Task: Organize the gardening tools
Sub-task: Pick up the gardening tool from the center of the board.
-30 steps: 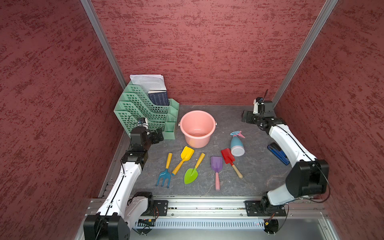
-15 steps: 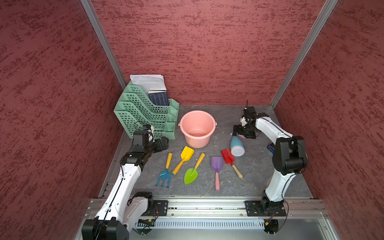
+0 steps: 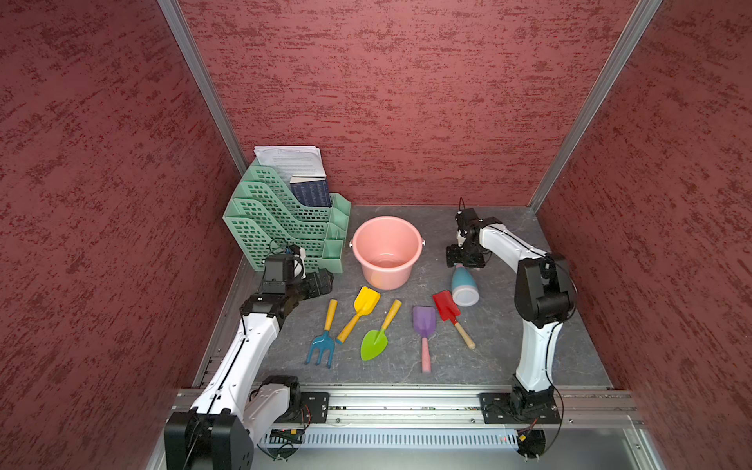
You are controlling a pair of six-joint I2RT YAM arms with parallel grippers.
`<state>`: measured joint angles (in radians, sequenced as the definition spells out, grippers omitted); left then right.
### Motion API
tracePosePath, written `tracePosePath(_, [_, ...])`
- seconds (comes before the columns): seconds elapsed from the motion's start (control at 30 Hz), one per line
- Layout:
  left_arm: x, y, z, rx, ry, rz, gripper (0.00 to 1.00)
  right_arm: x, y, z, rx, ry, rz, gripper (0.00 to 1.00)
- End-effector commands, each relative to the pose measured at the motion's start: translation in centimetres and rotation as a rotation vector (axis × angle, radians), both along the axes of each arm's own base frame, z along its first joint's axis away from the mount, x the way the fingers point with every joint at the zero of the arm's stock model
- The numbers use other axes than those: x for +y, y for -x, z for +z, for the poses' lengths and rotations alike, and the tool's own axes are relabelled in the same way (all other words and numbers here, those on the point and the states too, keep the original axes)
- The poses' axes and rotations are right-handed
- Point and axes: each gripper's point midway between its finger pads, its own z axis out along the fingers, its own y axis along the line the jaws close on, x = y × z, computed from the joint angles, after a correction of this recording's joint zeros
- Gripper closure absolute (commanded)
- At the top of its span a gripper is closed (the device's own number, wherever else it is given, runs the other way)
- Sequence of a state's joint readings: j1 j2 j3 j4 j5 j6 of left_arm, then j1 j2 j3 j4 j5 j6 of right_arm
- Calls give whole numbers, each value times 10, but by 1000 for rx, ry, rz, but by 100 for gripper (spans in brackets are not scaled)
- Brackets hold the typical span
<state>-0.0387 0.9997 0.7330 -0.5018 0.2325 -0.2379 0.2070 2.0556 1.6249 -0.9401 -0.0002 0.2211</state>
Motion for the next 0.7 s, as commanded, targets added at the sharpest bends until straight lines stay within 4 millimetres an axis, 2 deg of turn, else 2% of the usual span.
tracePosePath(0.0, [-4, 1, 3, -11, 4, -22, 0, -11, -3, -5, 8, 60, -31, 24])
tracePosePath(0.5, [-2, 4, 0, 3, -5, -15, 0, -12, -14, -37, 52, 75, -76, 46])
tracePosePath(0.6, [-2, 4, 1, 4, -6, -15, 0, -12, -15, -43, 66, 80, -81, 55])
tracePosePath(0.67, [-1, 4, 0, 4, -9, -12, 0, -12, -14, -48, 77, 84, -82, 65])
